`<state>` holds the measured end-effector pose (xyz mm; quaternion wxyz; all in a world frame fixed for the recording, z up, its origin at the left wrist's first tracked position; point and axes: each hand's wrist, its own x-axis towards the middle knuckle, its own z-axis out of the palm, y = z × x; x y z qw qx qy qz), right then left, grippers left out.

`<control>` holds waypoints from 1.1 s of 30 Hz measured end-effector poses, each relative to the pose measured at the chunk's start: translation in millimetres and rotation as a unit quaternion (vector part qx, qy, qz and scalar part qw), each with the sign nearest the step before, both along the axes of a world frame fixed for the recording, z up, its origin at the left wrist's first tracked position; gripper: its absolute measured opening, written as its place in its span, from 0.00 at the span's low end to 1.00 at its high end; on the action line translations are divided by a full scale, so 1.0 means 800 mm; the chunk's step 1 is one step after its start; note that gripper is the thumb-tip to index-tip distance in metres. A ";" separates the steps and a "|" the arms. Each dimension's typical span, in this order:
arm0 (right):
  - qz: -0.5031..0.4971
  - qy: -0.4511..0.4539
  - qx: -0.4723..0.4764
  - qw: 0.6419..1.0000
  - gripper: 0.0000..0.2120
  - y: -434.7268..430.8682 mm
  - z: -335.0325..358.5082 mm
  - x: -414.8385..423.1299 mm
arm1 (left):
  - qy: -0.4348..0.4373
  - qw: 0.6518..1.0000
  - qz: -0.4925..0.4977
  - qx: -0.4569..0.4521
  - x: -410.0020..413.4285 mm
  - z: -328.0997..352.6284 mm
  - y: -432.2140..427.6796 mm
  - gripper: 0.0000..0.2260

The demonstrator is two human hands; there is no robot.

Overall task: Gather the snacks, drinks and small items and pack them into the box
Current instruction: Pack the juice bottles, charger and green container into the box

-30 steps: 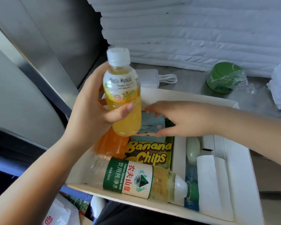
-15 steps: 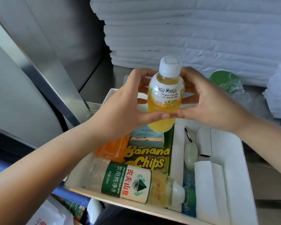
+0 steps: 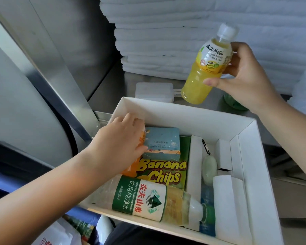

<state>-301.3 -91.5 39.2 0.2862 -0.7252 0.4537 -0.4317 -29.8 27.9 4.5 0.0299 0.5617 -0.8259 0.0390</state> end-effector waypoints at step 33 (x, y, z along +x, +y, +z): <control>0.136 0.308 -0.318 0.886 0.10 0.074 -0.004 0.033 | -0.005 0.999 0.053 -0.004 -0.010 -0.013 -0.001 0.30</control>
